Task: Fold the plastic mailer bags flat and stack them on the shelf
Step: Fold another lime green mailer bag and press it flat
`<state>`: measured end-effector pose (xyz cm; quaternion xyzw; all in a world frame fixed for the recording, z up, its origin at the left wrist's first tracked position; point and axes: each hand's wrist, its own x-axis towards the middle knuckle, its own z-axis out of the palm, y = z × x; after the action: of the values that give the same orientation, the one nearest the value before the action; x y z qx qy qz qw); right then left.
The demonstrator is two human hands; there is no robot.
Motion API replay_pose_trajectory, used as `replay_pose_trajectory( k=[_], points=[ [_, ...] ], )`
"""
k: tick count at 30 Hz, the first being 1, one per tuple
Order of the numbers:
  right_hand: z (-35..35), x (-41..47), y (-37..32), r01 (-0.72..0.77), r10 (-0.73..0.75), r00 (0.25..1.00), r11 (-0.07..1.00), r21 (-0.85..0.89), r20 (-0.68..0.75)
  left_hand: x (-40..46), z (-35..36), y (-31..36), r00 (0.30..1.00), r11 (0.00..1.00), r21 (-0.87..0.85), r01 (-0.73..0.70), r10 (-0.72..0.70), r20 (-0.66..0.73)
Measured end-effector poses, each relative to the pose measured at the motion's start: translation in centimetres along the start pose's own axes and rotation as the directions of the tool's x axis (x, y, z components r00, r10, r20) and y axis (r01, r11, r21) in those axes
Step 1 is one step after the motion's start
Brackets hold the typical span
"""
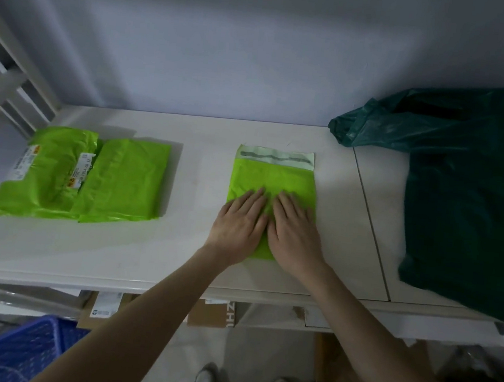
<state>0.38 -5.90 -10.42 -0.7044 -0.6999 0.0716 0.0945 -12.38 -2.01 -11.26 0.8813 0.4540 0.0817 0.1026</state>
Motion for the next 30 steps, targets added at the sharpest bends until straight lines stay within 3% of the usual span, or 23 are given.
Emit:
replay_pose_trajectory(
  k=[3, 13, 18, 22, 26, 30],
  points=[
    [0.6, -0.1, 0.1, 0.017, -0.017, 1.000, 1.000, 0.006, -0.007, 0.1, 0.3, -0.3, 0.998, 1.000, -0.017, 0.006, -0.005, 0.059],
    [1.0, -0.1, 0.2, -0.037, 0.037, 0.999, 0.999, 0.010, -0.018, 0.1, 0.4, -0.1, 0.996, 0.992, -0.106, 0.073, -0.067, 0.056],
    [0.3, -0.5, 1.5, -0.203, 0.204, 0.978, 0.979, -0.013, 0.044, 0.1, 0.5, 0.0, 0.978, 0.969, -0.137, 0.207, -0.201, 0.056],
    [-0.7, -0.4, 1.8, -0.260, 0.254, 0.965, 0.958, 0.118, 0.064, 0.8, -1.0, -0.2, 0.962, 0.925, -0.268, 0.270, -0.251, 0.103],
    [-2.0, 2.0, 2.8, -0.135, 0.162, 0.975, 0.975, 0.178, -0.150, 3.1, -2.6, -1.1, 0.968, 0.936, -0.308, 0.172, -0.218, -0.122],
    [-2.4, 5.9, 3.0, -0.078, 0.085, 0.994, 0.992, 0.101, -0.067, 6.7, -2.5, -1.4, 0.988, 0.985, -0.159, 0.068, -0.089, -0.126]
  ],
)
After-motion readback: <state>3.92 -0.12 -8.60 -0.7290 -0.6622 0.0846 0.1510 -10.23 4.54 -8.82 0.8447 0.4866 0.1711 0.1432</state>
